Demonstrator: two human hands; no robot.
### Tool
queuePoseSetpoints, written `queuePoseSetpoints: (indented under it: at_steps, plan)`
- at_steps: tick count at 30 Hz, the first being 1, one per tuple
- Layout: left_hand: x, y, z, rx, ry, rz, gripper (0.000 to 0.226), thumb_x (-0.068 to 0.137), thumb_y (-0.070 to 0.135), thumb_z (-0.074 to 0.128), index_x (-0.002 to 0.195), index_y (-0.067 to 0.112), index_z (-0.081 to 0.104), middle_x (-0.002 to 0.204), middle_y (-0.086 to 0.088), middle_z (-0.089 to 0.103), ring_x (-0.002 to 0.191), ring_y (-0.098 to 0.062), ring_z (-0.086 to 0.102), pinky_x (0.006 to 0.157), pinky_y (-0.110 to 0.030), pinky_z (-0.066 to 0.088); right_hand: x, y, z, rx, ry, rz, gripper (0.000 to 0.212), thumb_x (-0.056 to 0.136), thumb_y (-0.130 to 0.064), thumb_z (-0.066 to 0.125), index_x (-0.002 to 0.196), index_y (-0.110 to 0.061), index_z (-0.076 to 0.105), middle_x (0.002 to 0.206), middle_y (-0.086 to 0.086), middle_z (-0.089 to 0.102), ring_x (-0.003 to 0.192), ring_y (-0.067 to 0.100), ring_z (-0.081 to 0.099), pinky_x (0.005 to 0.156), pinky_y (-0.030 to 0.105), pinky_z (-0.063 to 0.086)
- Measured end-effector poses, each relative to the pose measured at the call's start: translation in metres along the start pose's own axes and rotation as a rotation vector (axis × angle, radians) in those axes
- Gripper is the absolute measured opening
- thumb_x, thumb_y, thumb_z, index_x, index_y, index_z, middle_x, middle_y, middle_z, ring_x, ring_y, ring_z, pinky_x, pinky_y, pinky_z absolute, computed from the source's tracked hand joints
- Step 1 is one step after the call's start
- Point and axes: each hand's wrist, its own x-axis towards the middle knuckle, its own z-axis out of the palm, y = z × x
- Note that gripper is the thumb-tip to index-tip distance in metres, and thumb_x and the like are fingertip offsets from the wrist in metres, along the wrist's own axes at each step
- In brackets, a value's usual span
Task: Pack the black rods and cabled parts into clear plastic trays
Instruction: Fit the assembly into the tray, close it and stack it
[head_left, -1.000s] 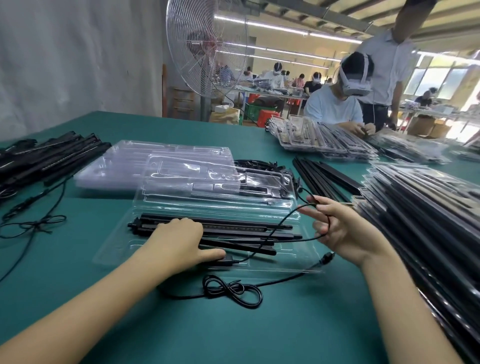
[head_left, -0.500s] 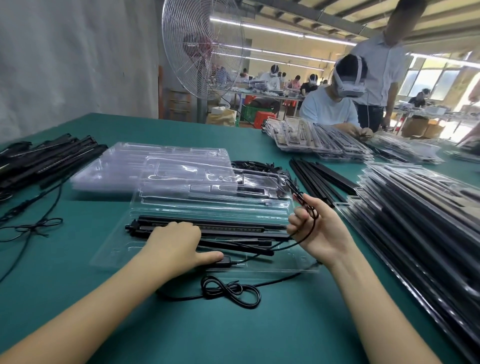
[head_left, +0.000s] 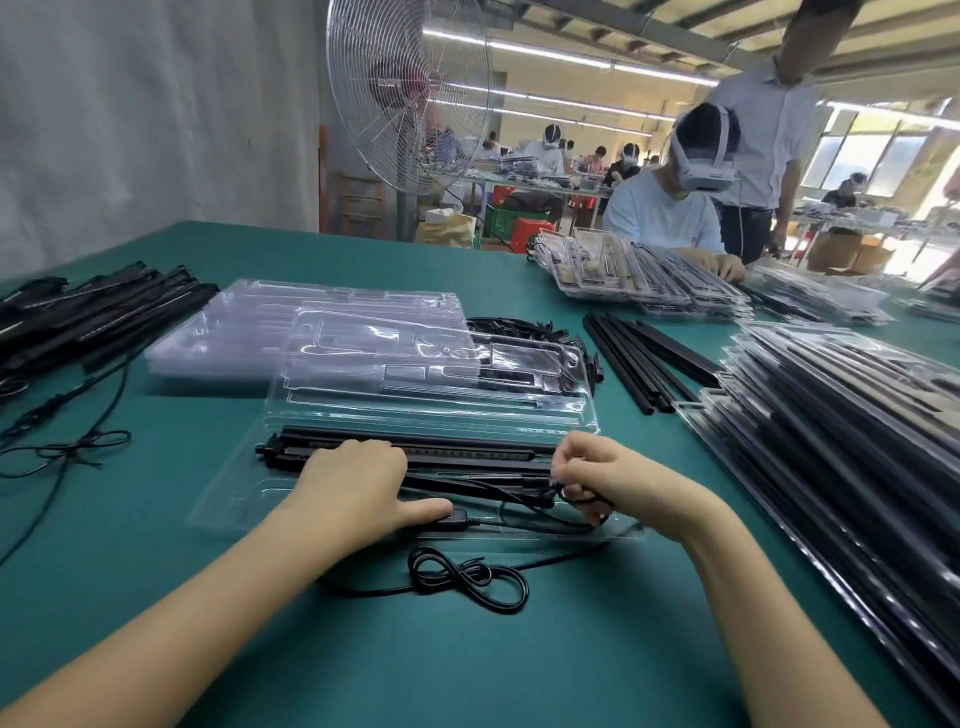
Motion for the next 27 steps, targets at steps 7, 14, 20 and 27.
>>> queuePoseSetpoints:
  at_steps: [7, 14, 20, 27]
  plan:
    - [0.000, 0.000, 0.000, 0.009, -0.004, 0.004, 0.066, 0.074, 0.084, 0.034, 0.067, 0.019, 0.040, 0.073, 0.007, 0.050, 0.069, -0.013, 0.049, 0.052, -0.027, 0.029, 0.000, 0.003, 0.001, -0.231, 0.068, -0.070, 0.016, 0.085, -0.022, 0.068, 0.074, -0.013, 0.060, 0.055, -0.011, 0.053, 0.048, -0.001, 0.049, 0.051, 0.019, 0.042]
    - [0.001, -0.001, -0.001, 0.021, -0.026, 0.015, 0.065, 0.075, 0.083, 0.032, 0.070, 0.019, 0.041, 0.075, 0.008, 0.046, 0.074, -0.014, 0.048, 0.056, -0.027, 0.032, -0.005, 0.015, -0.001, -0.631, 0.265, -0.065, 0.024, 0.082, -0.038, 0.069, 0.067, -0.026, 0.053, 0.065, -0.013, 0.056, 0.062, -0.005, 0.047, 0.052, 0.012, 0.035]
    - [0.002, 0.001, -0.003, 0.035, -0.042, 0.023, 0.062, 0.077, 0.082, 0.032, 0.067, 0.021, 0.035, 0.073, 0.009, 0.041, 0.074, -0.015, 0.044, 0.060, -0.029, 0.031, -0.006, 0.019, 0.019, -0.817, 0.444, -0.146, 0.016, 0.090, -0.038, 0.058, 0.085, -0.025, 0.050, 0.090, -0.010, 0.043, 0.089, 0.010, 0.042, 0.072, 0.028, 0.042]
    - [0.009, 0.004, -0.013, 0.110, -0.080, 0.104, 0.058, 0.084, 0.075, 0.032, 0.097, 0.020, 0.044, 0.092, 0.005, 0.053, 0.091, -0.018, 0.051, 0.086, -0.036, 0.036, -0.011, 0.021, 0.027, -1.020, 0.516, -0.157, 0.024, 0.095, -0.044, 0.045, 0.088, -0.022, 0.051, 0.090, -0.008, 0.036, 0.076, 0.012, 0.038, 0.059, 0.026, 0.034]
